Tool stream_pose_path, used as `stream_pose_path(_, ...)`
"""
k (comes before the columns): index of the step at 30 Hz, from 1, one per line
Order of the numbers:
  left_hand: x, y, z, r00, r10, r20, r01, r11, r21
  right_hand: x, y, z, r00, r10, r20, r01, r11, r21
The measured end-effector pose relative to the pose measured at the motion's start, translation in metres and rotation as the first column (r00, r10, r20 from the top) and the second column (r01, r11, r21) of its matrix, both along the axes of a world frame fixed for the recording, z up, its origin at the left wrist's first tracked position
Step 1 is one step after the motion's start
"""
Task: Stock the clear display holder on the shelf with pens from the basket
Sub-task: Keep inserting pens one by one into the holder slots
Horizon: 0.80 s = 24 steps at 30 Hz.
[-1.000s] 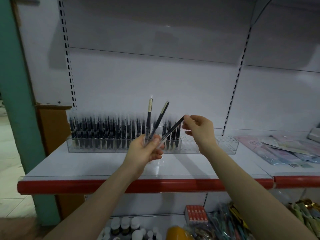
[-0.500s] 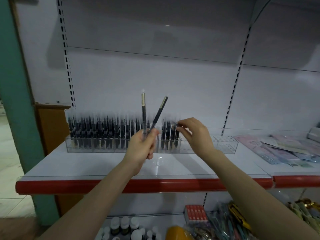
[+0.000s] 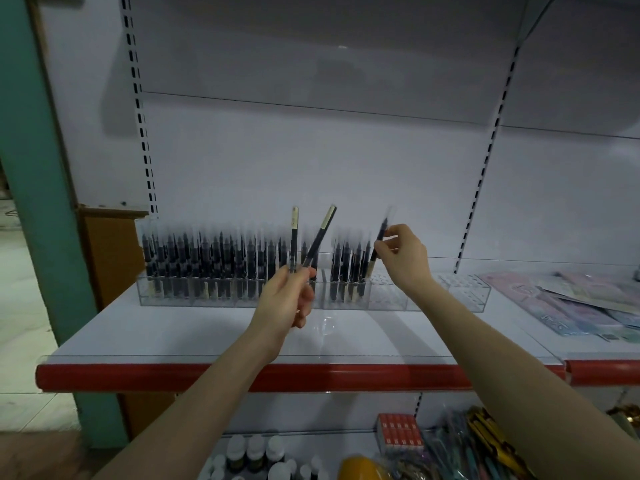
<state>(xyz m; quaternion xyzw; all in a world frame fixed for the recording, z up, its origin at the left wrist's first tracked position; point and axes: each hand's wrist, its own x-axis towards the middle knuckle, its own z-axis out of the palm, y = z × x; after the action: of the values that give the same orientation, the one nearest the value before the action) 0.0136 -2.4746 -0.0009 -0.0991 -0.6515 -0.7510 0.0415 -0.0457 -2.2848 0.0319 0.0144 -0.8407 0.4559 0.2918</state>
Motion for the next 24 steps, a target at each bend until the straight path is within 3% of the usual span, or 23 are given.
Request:
stream_pose_path(7, 0.0, 0.0, -0.006, 0.993, 0.033, -0.115, -0.038, 0.998, -0.042, -0.005, 0.001, 0.003, 1.0, 0.016, 0.019, -0.016, 1.0, -0.012)
stream_pose_path(24, 0.0, -0.002, -0.009, 0.997, 0.004, -0.08, 0.002, 0.998, 0.07, -0.011, -0.002, -0.015, 0.986, -0.005, 0.166, -0.005, 0.998, 0.057)
